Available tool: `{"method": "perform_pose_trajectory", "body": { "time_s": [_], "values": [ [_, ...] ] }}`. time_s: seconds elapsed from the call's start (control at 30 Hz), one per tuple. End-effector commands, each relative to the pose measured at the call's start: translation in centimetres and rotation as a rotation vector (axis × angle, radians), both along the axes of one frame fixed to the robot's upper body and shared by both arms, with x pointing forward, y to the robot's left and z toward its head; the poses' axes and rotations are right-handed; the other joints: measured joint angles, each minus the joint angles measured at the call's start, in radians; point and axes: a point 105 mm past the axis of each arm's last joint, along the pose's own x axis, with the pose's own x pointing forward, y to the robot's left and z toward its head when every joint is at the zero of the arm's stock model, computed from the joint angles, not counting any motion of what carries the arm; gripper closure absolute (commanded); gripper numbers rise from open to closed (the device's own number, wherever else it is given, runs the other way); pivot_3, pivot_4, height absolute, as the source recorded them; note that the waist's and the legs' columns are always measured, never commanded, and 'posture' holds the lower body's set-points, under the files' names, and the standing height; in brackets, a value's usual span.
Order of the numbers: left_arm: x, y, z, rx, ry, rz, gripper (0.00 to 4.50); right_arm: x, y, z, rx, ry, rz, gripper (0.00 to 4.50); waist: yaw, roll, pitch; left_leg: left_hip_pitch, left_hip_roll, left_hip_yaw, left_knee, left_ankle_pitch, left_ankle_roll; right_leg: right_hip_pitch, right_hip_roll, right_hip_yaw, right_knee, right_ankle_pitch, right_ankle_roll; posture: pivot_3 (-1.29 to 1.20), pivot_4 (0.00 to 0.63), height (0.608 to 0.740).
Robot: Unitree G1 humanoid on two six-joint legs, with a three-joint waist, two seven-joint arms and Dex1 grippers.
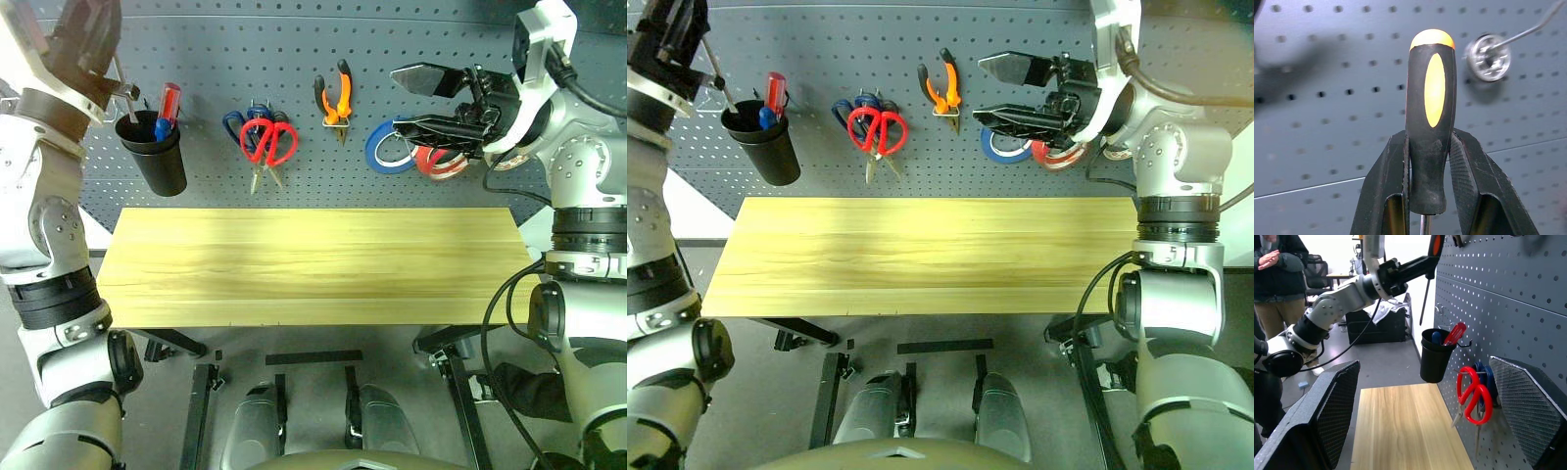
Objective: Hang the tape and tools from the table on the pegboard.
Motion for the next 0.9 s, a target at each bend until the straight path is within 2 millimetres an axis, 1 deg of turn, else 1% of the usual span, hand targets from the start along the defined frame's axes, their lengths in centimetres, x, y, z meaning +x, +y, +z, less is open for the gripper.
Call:
{"method": "perform_pose_trajectory", "body": {
  "time_s": [0.03, 0.2, 0.27, 0.43, 0.6, 0.67, 0.7, 0.8, 0.83, 0.87, 0.9],
  "values": [
    [0.1, 1.0, 0.9, 0.039, -0.046, 0.056, 3.71, -0.5, -0.4, 1.1, -0.009, -0.051, -0.016, 0.00, -0.001, 0.000, 0.000, 0.000, 0.000, 0.000, 0.000, 0.000, 0.000, 0.000, 0.000, 0.000, 0.000, 0.000, 0.000, 0.08, 0.082, 0.732],
    [1.6, 1.4, -0.6, 0.028, -0.022, 0.057, 3.71, -0.4, -0.5, 0.9, -0.028, -0.049, -0.026, 0.00, 0.000, 0.000, 0.000, 0.000, 0.000, 0.000, 0.000, 0.000, 0.000, 0.000, 0.000, 0.000, 0.000, 0.000, 0.000, 0.08, 0.084, 0.732],
    [2.5, 1.3, -1.2, 0.024, -0.013, 0.053, 3.71, -0.4, -0.5, 0.9, -0.030, -0.051, -0.030, 0.00, 0.000, 0.000, 0.000, 0.000, 0.000, 0.000, 0.000, 0.000, 0.000, 0.000, 0.000, 0.000, 0.000, 0.000, 0.000, 0.08, 0.086, 0.732],
    [3.9, 0.6, -1.9, 0.014, -0.009, 0.035, 3.71, -0.3, -0.5, 0.9, -0.040, -0.050, -0.034, 0.00, -0.001, 0.000, 0.000, 0.000, 0.000, 0.000, 0.000, 0.000, 0.000, 0.000, 0.000, 0.000, 0.001, 0.000, 0.000, 0.08, 0.090, 0.732],
    [5.2, 1.3, -4.0, 0.010, 0.050, 0.080, 3.71, -0.4, -0.6, 0.8, -0.053, -0.051, -0.047, 0.00, -0.006, 0.000, 0.000, 0.000, 0.000, 0.000, 0.001, 0.000, 0.000, 0.000, 0.000, 0.000, 0.002, 0.000, 0.000, 0.07, 0.092, 0.732],
    [5.2, 1.9, -4.6, 0.022, 0.061, 0.130, 3.00, -0.4, -0.7, 0.8, -0.057, -0.054, -0.056, 0.00, -0.007, 0.000, 0.000, 0.000, 0.000, 0.000, 0.001, 0.000, 0.000, 0.000, 0.000, 0.000, 0.002, 0.000, 0.000, 0.06, 0.093, 0.732],
    [5.2, 2.1, -4.7, 0.017, 0.065, 0.139, 2.80, -0.3, -0.8, 0.8, -0.059, -0.056, -0.062, 0.00, -0.007, 0.000, 0.000, 0.000, 0.000, 0.000, 0.001, 0.000, 0.000, 0.000, 0.000, 0.000, 0.002, 0.000, 0.000, 0.06, 0.093, 0.732],
    [4.8, 2.1, -4.6, 0.023, 0.057, 0.142, 1.87, -0.3, -0.9, 0.8, -0.061, -0.058, -0.069, 0.00, -0.006, 0.000, 0.000, 0.000, 0.000, 0.000, 0.001, 0.000, 0.000, 0.000, 0.000, 0.000, 0.002, 0.000, 0.000, 0.06, 0.093, 0.732],
    [4.6, 2.0, -4.5, 0.032, 0.056, 0.141, 1.50, -0.3, -0.9, 0.7, -0.062, -0.057, -0.070, 0.00, -0.006, 0.000, 0.000, 0.000, 0.000, 0.000, 0.001, 0.000, 0.000, 0.000, 0.000, 0.000, 0.002, 0.000, 0.000, 0.06, 0.093, 0.732],
    [4.3, 1.9, -4.4, 0.044, 0.052, 0.130, 1.29, -0.3, -0.9, 0.7, -0.063, -0.058, -0.071, 0.00, -0.006, 0.000, 0.000, 0.000, 0.000, 0.000, 0.001, 0.000, 0.000, 0.000, 0.000, 0.000, 0.003, 0.000, 0.000, 0.06, 0.093, 0.732],
    [3.9, 1.8, -4.3, 0.052, 0.046, 0.112, 0.91, -0.3, -0.9, 0.7, -0.063, -0.058, -0.072, 0.00, -0.006, 0.000, 0.000, 0.000, 0.000, 0.000, 0.001, 0.000, 0.000, 0.000, 0.000, 0.000, 0.003, 0.000, 0.000, 0.06, 0.095, 0.732]
  ]
}}
